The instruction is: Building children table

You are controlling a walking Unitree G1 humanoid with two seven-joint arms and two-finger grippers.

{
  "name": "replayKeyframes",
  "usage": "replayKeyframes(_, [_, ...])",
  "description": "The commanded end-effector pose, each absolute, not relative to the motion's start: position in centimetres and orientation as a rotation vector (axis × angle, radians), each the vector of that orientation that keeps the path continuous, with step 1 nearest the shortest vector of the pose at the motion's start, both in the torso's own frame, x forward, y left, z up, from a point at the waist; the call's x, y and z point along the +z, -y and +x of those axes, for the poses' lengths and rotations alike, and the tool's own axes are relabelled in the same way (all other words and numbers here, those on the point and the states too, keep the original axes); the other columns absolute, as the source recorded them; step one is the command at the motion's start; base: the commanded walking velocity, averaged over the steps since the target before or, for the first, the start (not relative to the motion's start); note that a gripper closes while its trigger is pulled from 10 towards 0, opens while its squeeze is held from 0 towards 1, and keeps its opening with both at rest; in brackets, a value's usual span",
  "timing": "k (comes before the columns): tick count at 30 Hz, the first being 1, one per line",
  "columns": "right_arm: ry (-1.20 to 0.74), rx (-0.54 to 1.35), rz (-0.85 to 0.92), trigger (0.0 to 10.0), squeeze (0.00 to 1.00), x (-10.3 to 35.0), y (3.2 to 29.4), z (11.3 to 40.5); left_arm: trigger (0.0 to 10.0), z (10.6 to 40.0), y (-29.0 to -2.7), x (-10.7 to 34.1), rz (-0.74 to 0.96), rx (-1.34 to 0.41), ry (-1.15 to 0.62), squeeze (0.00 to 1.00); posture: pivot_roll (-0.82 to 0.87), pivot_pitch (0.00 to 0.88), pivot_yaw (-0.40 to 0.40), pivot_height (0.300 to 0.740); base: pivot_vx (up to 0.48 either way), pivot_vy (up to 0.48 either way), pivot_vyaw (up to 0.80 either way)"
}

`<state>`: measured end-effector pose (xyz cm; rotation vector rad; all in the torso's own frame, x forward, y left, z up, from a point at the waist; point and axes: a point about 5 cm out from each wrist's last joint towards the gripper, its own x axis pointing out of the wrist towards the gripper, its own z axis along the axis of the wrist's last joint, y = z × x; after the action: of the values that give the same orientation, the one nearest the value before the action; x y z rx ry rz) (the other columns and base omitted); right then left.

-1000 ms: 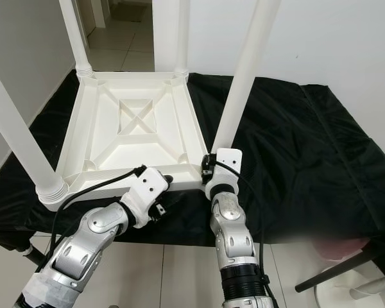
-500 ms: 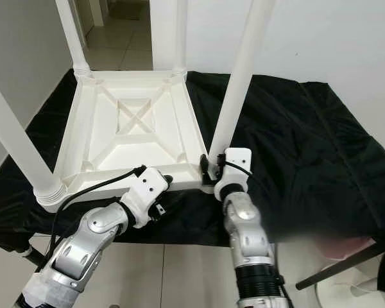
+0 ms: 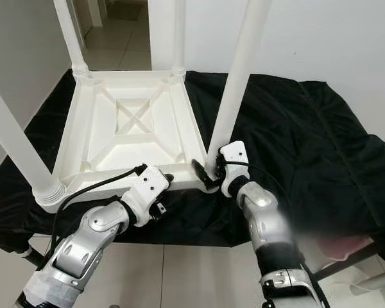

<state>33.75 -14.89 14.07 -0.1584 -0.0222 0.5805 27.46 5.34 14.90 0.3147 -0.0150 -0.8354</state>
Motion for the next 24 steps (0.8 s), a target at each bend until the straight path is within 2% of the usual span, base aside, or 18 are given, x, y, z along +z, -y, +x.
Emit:
replayKeyframes(1, [0.013, 0.626, -0.190, 3.9, 0.00, 13.9, 14.9, 34.0, 10.0, 27.6, -5.3, 14.8, 0.316, -0.830, 0.011, 0.00, 0.01, 0.041, -0.029, 0.740, 0.000, 0.000, 0.00])
replayKeyframes(2, [0.005, 0.633, -0.192, 0.0, 0.00, 13.8, 15.0, 34.1, 10.0, 27.6, -5.3, 14.8, 0.316, -0.830, 0.012, 0.00, 0.01, 0.038, -0.034, 0.740, 0.000, 0.000, 0.00])
replayKeyframes(15, [-0.010, 0.647, -0.175, 0.0, 0.00, 13.1, 15.7, 34.2, 10.0, 27.6, -5.3, 14.8, 0.315, -0.826, 0.013, 0.00, 0.01, 0.033, -0.035, 0.740, 0.000, 0.000, 0.00])
replayKeyframes(16, [-0.009, 0.633, -0.164, 10.0, 0.00, 13.1, 15.8, 34.1, 10.0, 27.6, -5.3, 14.8, 0.315, -0.828, 0.013, 0.00, 0.01, 0.031, -0.035, 0.740, 0.000, 0.000, 0.00])
replayKeyframes(24, [-0.007, 0.483, -0.111, 10.0, 0.00, 13.0, 15.6, 33.9, 10.0, 27.4, -5.1, 14.6, 0.315, -0.838, 0.010, 0.00, 0.01, 0.033, -0.035, 0.740, 0.000, 0.000, 0.00])
